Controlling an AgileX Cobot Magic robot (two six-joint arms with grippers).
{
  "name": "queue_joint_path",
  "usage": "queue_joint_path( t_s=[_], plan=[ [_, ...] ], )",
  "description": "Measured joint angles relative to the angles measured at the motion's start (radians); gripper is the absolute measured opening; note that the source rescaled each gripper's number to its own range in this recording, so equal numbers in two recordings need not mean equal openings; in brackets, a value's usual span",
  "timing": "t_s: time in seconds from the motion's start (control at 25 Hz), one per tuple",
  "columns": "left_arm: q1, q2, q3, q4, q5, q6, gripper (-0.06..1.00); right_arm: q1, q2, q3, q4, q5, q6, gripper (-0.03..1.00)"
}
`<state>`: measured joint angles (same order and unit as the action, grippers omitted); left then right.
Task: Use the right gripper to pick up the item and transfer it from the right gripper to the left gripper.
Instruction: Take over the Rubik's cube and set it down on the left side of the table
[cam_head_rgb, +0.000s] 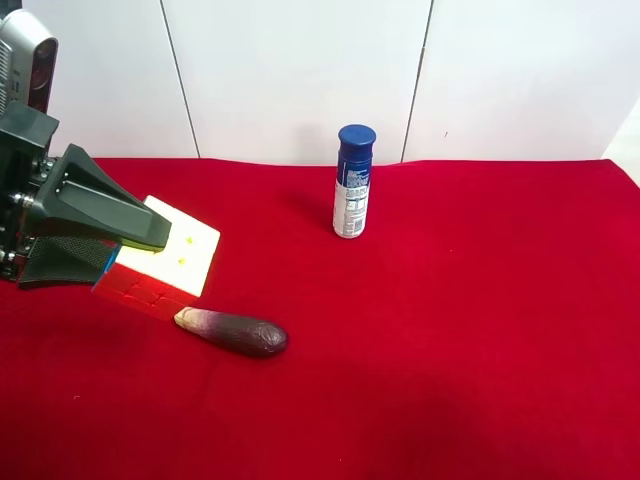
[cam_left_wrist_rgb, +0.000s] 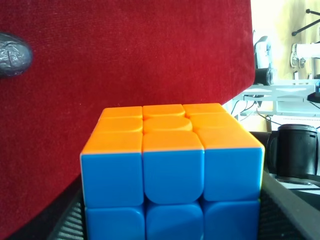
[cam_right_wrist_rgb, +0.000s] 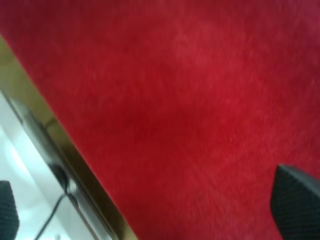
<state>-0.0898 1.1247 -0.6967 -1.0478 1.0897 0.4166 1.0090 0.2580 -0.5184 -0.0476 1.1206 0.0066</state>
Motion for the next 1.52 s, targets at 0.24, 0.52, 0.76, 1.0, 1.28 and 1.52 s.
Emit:
queue_joint_path(
  t_s=[0.24,0.52,0.76,1.0,1.28,1.52],
  plan=[
    [0.0,0.0,0.0,0.0,0.0,0.0,0.02,0.0,-0.004,0.03,0.0,-0.051,0.034,1.0],
    [0.0,0.0,0.0,0.0,0.003,0.0,0.02,0.0,-0.005,0.036,0.002,-0.052,0.041,1.0],
    [0.0,0.0,0.0,0.0,0.008,0.0,0.02,0.0,-0.005,0.036,0.002,-0.052,0.041,1.0],
    [0.0,0.0,0.0,0.0,0.008,0.0,0.02,-0.096,-0.008,0.036,0.003,-0.054,0.042,1.0],
    [0.0,0.0,0.0,0.0,0.007,0.0,0.02,-0.392,-0.171,0.036,0.003,-0.056,0.042,1.0],
    [0.0,0.0,0.0,0.0,-0.019,0.009,0.02,-0.699,-0.26,0.036,0.002,-0.056,0.042,1.0]
  ],
)
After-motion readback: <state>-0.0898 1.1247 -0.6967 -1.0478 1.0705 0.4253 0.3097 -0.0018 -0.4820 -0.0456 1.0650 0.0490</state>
